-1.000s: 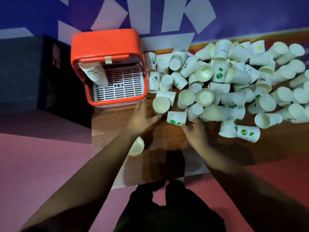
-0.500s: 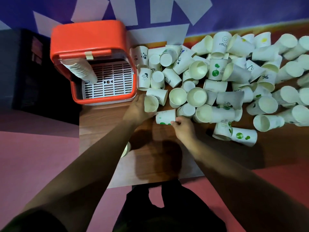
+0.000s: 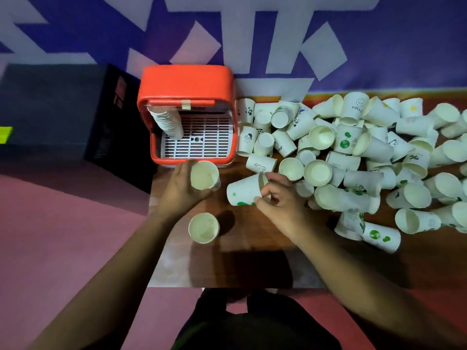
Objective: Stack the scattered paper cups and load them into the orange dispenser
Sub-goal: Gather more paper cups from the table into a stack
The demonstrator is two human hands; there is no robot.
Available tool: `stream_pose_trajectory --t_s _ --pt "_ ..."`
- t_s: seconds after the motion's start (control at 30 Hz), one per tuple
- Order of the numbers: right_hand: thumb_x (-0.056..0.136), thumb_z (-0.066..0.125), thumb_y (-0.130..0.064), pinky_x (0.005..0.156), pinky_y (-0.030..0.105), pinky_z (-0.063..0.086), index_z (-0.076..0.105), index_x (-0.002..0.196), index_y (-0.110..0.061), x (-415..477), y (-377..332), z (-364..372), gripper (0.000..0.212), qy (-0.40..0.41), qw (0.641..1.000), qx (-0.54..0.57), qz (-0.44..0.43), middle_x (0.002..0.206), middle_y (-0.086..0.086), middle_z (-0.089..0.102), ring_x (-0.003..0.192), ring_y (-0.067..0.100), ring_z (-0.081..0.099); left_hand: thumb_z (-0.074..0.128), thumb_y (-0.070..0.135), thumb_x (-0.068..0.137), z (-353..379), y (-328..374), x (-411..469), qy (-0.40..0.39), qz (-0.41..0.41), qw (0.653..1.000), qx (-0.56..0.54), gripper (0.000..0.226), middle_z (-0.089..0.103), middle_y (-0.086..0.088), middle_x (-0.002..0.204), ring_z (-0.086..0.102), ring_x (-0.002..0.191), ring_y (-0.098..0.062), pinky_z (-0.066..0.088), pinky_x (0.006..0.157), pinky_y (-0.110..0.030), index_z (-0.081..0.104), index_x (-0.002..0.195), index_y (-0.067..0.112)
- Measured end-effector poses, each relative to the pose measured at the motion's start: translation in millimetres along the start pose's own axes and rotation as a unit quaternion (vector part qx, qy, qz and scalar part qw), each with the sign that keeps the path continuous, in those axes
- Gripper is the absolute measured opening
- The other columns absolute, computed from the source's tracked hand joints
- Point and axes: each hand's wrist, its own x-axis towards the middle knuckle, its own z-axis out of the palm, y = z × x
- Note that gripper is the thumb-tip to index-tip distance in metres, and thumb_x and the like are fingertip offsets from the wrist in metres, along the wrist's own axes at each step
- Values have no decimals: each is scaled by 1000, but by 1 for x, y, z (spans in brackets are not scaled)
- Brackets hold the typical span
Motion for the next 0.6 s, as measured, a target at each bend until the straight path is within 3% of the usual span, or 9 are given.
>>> stream_pose_trajectory --t_s 0.1,0.17,0.27,0.37,0.5,0.6 --pt "78 75 -17 101 29 44 59 72 -25 -9 -34 12 19 -82 995 -21 -50 130 -13 49 120 0 46 84 60 65 -22 -17 -17 4 -28 999 -26 83 58 0 128 55 117 -18 49 92 -34 51 130 19" --pt "77 76 -19 101 34 46 65 86 -25 -15 -44 25 15 -122 988 -24 -93 128 -12 51 120 1 49 86 55 66 -32 -28 -28 18 -45 998 -37 81 56 3 125 54 115 -15 45 89 -29 52 130 20" --pt "76 78 -26 103 37 45 57 117 -34 -23 -47 46 47 -166 981 -63 -84 128 -17 50 120 4 49 89 43 68 -43 -40 -43 42 -55 996 -50 76 53 9 119 52 108 -8 40 85 -22 54 131 18" --pt "76 78 -37 107 36 41 40 135 -42 -31 -45 67 71 -191 970 -138 -53 138 -18 46 126 8 44 90 38 69 -48 -56 -55 43 -52 996 -56 76 53 10 120 52 109 -8 43 86 -23 53 132 14" --pt "75 78 -43 110 30 34 40 142 -31 -41 -38 95 78 -199 949 -221 -100 144 -12 46 131 12 40 80 56 67 -51 -70 -68 34 -50 995 -76 84 54 8 129 50 116 -3 43 90 -20 51 137 19" --pt "72 79 -44 107 38 38 49 137 -26 -48 -27 114 74 -180 937 -262 -144 142 -12 48 130 12 42 88 37 72 -55 -70 -72 35 -47 993 -105 77 52 16 127 51 114 3 44 92 -16 48 137 26"
